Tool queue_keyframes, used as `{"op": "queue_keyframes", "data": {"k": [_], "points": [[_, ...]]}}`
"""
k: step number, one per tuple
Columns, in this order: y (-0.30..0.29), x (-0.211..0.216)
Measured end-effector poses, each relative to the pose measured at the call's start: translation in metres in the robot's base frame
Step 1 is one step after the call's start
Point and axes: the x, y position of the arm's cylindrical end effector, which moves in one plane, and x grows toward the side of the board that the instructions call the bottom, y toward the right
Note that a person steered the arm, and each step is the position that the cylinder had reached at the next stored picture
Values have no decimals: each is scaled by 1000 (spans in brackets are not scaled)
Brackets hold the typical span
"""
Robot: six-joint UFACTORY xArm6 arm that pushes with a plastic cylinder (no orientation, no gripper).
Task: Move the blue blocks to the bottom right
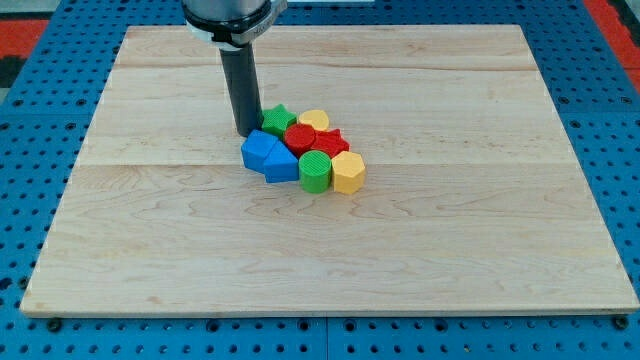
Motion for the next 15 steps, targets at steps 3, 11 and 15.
{"op": "queue_keyframes", "data": {"k": [3, 11, 15], "points": [[15, 52], [89, 103], [198, 117]]}}
